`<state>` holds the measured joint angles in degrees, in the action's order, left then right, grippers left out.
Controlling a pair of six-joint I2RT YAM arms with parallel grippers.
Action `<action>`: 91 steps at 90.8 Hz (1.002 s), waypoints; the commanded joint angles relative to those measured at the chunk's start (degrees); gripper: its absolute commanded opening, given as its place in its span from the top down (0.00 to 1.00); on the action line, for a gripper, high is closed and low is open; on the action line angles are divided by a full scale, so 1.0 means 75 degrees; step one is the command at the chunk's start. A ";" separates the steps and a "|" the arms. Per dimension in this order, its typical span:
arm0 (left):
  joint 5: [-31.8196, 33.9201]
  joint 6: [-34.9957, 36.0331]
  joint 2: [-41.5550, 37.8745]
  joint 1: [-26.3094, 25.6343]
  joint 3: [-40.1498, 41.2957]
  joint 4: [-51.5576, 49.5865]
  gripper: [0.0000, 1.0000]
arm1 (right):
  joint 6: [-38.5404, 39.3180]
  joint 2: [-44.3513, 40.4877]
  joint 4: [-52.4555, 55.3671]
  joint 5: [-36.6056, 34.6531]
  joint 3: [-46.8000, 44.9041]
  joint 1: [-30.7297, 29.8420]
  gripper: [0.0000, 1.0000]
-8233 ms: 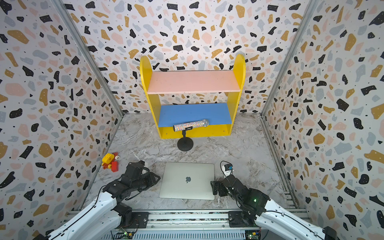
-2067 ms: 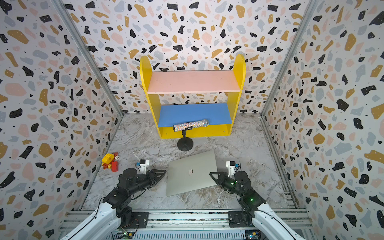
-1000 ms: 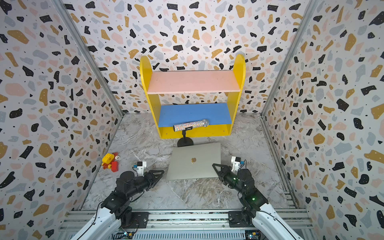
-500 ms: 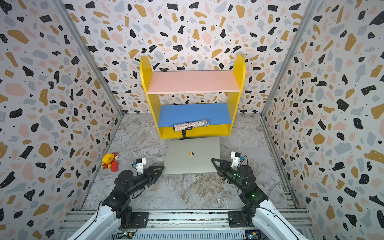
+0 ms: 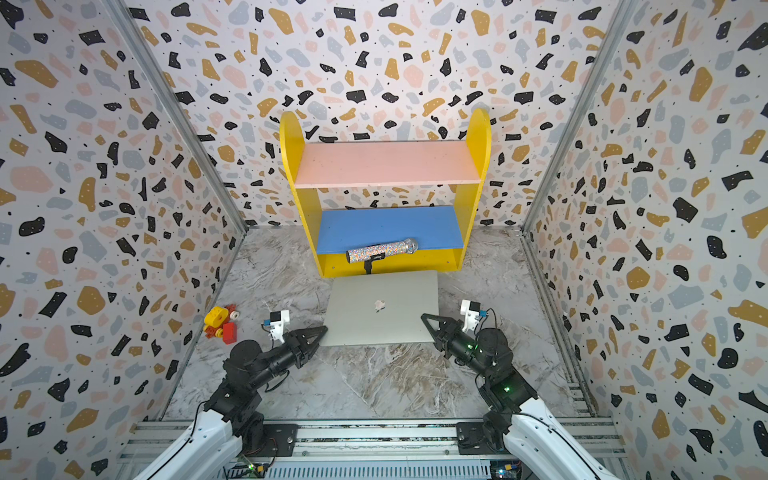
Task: Close the laptop lid and set it aside
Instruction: Pick up the laptop from the center of the board.
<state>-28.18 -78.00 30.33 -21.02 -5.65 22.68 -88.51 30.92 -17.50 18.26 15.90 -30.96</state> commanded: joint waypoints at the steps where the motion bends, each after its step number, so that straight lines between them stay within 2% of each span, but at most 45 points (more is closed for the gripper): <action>1: -0.0053 -0.0217 0.0019 0.0013 -0.0350 0.0853 0.81 | -0.0189 -0.0193 -0.1690 0.0108 0.0928 -0.0003 1.00; 44: 0.0172 -0.0344 0.0188 0.0013 -0.1276 0.0691 1.00 | 0.0404 0.0793 -0.0945 0.0228 0.2065 0.0021 1.00; 91: -0.0102 0.0768 0.1233 0.0051 -0.3382 -0.0495 1.00 | 0.1268 0.1697 0.0155 0.0387 0.3362 0.0060 1.00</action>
<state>-23.24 -77.30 38.59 -19.81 -26.37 16.29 -83.00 43.07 -11.99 16.38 36.38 -29.45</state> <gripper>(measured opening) 0.132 0.177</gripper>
